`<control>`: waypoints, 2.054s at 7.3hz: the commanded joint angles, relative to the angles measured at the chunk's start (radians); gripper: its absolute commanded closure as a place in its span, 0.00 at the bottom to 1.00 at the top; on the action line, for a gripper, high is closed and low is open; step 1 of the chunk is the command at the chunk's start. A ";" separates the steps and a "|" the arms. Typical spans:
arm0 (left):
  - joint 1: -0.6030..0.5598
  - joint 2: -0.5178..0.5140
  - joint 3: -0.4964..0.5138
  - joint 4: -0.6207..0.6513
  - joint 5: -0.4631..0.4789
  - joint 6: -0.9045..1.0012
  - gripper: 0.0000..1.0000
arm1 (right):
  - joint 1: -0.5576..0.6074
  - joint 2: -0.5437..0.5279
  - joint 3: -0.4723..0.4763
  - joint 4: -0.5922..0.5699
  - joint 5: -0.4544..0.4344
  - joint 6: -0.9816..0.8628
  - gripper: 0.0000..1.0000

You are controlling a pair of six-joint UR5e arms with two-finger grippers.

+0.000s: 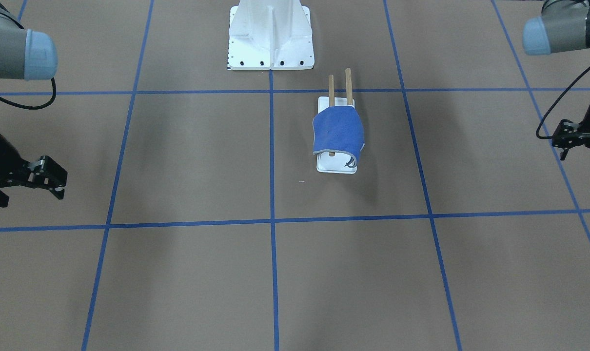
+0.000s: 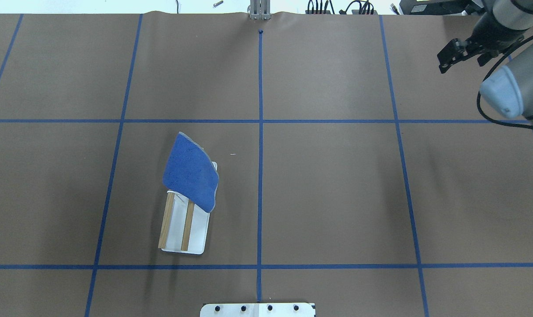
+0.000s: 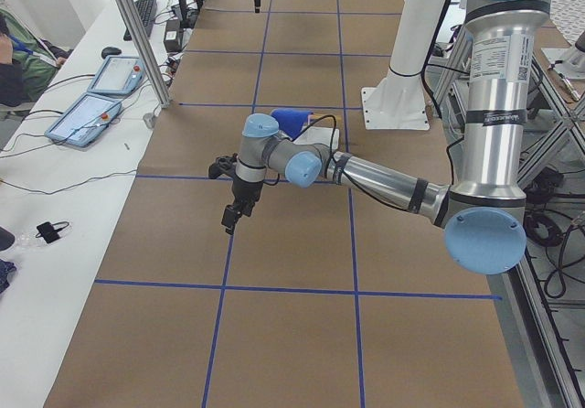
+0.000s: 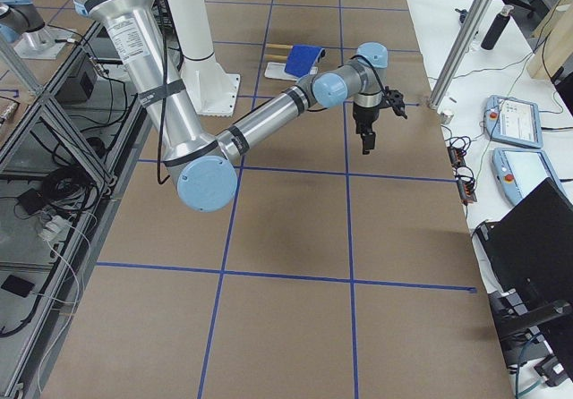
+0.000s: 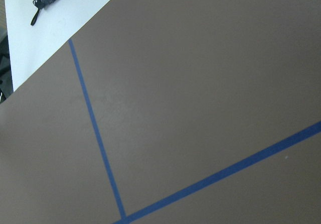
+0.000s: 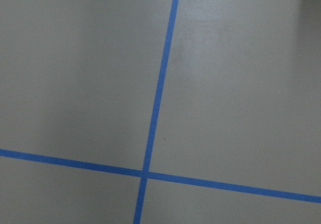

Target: Hang towel on rack

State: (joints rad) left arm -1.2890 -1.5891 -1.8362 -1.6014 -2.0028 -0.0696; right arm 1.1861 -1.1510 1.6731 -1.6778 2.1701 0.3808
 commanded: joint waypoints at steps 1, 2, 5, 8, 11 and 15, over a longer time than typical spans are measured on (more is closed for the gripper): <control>-0.148 -0.008 0.044 0.161 -0.062 0.053 0.01 | 0.142 -0.001 -0.125 -0.049 0.043 -0.210 0.00; -0.220 -0.011 0.046 0.197 -0.141 0.051 0.01 | 0.202 -0.003 -0.166 -0.118 0.042 -0.332 0.00; -0.292 0.056 0.040 0.187 -0.283 0.053 0.01 | 0.348 -0.134 -0.194 -0.154 0.040 -0.502 0.00; -0.315 0.083 0.003 0.199 -0.352 0.041 0.01 | 0.365 -0.294 -0.179 0.061 0.054 -0.496 0.00; -0.314 0.083 0.015 0.187 -0.343 0.050 0.01 | 0.411 -0.285 -0.161 0.002 0.114 -0.490 0.00; -0.314 0.075 -0.012 0.186 -0.350 0.047 0.01 | 0.411 -0.355 -0.015 -0.092 0.100 -0.488 0.00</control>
State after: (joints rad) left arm -1.6031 -1.5131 -1.8447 -1.4143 -2.3528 -0.0231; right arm 1.5962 -1.4853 1.6223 -1.7629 2.2710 -0.1086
